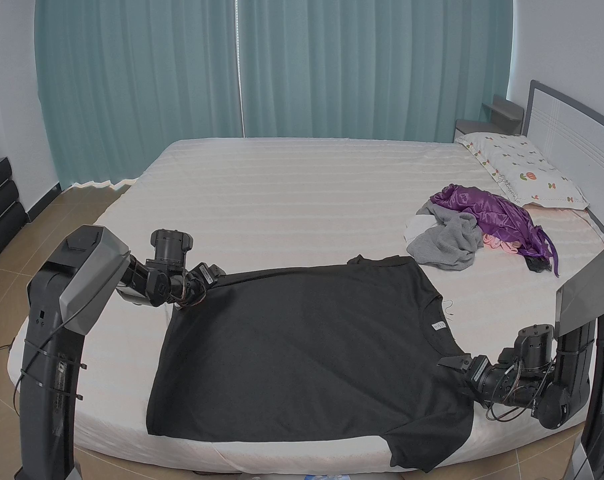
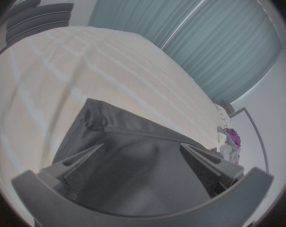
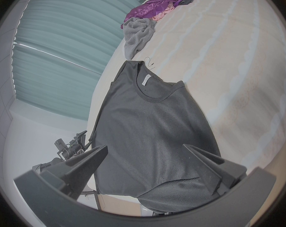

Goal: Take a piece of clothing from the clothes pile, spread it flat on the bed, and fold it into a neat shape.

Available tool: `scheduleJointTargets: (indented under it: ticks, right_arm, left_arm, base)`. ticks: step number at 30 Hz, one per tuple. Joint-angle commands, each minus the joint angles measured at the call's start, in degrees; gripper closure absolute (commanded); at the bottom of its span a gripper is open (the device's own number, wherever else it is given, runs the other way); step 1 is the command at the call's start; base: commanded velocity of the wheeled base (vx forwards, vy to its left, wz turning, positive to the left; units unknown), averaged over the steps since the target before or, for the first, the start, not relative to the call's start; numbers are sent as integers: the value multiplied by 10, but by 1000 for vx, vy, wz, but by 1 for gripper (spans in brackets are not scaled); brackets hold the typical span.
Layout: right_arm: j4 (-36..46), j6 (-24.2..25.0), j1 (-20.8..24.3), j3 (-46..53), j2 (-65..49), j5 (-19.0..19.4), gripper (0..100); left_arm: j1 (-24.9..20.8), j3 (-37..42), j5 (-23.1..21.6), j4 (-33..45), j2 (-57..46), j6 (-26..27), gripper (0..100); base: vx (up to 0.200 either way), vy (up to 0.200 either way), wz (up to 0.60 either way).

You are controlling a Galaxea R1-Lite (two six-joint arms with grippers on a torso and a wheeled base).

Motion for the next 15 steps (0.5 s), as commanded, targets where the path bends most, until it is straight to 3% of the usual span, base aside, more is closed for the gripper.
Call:
scheduleJointTargets:
  ticks: [1, 6, 11, 15]
  right_arm:
    - [-9, 0, 2, 0, 4, 1, 0]
    - [-9, 0, 2, 0, 4, 1, 0]
    - [-9, 0, 2, 0, 4, 1, 0]
    - [-9, 0, 2, 0, 5, 1, 0]
  left_arm:
    - [-2, -58, 8, 9, 55, 1, 0]
    - [2, -116, 20, 39, 83, 1, 0]
    - [17, -228, 36, 74, 134, 1, 0]
    - [25, -232, 41, 42, 141, -4, 0]
  base:
    - [0, 0, 0]
    - [0, 0, 0]
    - [0, 0, 0]
    - [0, 0, 0]
